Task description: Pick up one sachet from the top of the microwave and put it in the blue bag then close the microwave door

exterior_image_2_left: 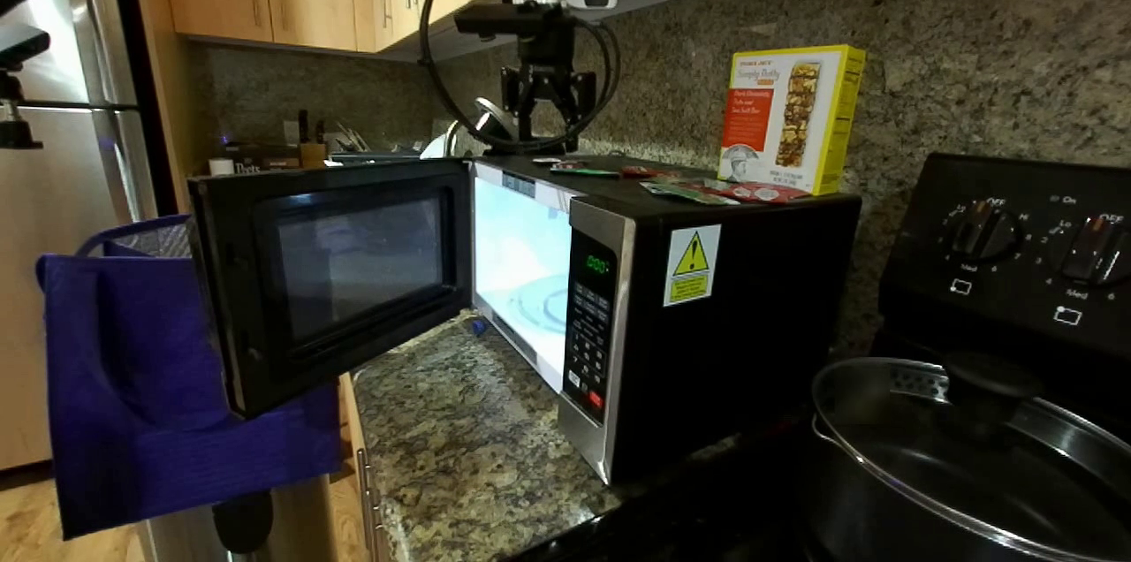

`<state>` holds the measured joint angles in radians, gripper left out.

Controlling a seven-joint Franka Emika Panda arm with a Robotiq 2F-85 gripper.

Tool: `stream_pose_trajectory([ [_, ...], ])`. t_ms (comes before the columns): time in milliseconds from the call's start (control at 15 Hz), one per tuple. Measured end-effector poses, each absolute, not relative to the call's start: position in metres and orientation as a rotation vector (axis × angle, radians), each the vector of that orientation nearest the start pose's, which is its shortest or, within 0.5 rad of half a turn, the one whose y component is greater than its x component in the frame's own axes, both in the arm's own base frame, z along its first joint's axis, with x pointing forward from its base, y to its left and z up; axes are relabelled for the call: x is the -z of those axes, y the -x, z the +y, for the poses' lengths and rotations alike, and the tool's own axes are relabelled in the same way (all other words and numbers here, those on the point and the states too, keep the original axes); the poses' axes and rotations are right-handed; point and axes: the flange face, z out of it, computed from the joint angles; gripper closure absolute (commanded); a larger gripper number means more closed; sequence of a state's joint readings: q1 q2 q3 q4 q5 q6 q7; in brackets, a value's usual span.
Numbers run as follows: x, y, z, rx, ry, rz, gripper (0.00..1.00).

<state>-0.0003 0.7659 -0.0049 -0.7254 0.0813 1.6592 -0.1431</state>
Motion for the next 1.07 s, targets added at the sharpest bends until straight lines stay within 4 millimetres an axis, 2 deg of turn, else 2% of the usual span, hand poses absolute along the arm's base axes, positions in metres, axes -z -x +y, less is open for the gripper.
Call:
stream_pose_trajectory([
  [333,-0.499,-0.77,0.014,0.256,3.008,-0.225,0.0],
  [533,-0.497,-0.772,0.01,0.272,2.988,-0.211,0.0],
  [667,-0.497,-0.773,0.007,0.275,2.973,-0.201,0.28],
  [1067,-0.498,-0.775,0.001,0.288,2.956,-0.189,0.67],
])
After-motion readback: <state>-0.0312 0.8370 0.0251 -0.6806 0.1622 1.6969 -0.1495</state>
